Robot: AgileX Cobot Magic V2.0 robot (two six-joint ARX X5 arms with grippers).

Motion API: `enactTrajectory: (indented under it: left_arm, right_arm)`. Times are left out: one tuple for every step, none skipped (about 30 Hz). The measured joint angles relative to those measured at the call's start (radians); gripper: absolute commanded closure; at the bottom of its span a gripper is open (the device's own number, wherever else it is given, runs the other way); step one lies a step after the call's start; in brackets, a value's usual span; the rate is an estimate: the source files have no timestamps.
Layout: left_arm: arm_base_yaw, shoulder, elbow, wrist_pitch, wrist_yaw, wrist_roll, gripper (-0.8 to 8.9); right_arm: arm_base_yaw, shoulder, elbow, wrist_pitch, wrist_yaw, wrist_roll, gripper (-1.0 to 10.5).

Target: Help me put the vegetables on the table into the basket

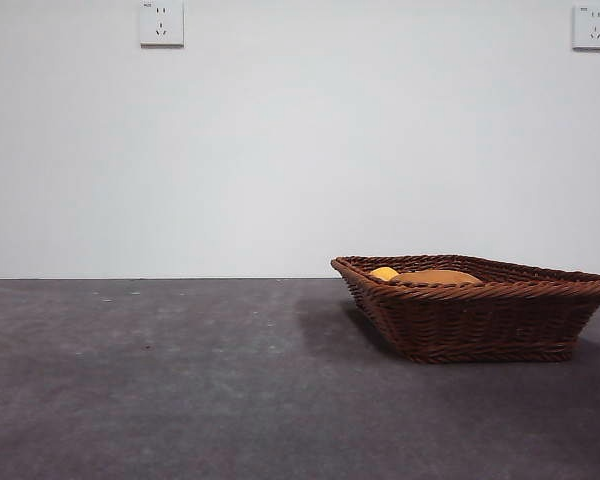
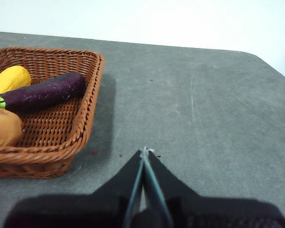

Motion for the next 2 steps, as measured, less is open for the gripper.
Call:
enactTrajectory:
  left_arm:
    - [0.0, 0.0, 0.0, 0.0, 0.0, 0.0, 8.17]
    - [0.0, 0.0, 0.0, 0.0, 0.0, 0.0, 8.17]
  right_arm:
    - [0.0, 0.0, 0.0, 0.0, 0.0, 0.0, 9.5]
    - [0.0, 0.0, 0.0, 0.0, 0.0, 0.0, 9.5]
